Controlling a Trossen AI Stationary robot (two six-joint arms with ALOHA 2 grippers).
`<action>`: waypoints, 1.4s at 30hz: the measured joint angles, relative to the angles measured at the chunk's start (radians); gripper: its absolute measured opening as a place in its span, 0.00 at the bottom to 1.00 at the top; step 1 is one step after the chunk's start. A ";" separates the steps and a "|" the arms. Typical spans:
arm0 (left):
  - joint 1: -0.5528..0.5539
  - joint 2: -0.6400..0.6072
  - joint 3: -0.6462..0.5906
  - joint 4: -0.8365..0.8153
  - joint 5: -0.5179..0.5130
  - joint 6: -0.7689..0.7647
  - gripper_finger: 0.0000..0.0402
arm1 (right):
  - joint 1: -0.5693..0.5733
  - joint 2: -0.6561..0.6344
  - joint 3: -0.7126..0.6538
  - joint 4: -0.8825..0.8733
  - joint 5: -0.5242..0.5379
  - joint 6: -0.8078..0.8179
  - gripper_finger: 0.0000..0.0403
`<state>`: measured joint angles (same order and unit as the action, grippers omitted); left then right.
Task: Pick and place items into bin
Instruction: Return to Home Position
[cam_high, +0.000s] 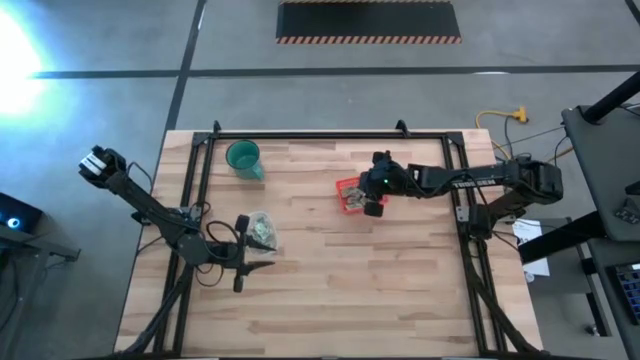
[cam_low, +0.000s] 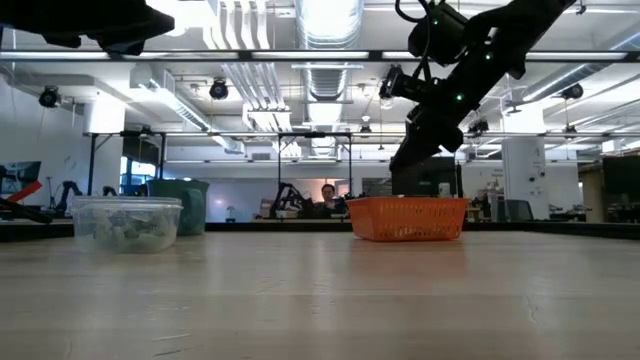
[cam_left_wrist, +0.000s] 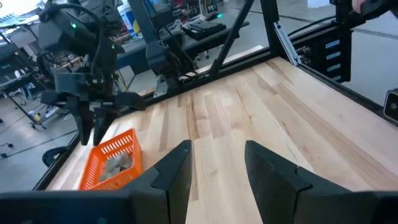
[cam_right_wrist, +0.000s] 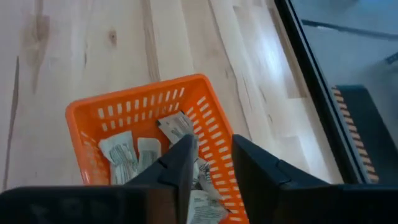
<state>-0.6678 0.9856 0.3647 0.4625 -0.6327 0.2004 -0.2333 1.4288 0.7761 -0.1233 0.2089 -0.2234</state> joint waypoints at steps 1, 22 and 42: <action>0.000 -0.001 0.003 0.000 0.000 0.000 0.33 | 0.000 0.000 0.000 0.001 0.000 -0.015 0.25; 0.066 -0.020 0.212 0.071 -0.003 0.724 0.33 | 0.010 -0.414 0.133 -0.211 -0.100 -0.156 0.35; 0.581 -0.288 0.074 -0.173 0.350 0.329 0.33 | 0.004 -0.686 -0.060 -0.088 -0.446 -0.284 0.32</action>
<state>-0.0865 0.6976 0.4385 0.2895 -0.2822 0.5292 -0.2295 0.7426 0.7165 -0.2118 -0.2371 -0.5074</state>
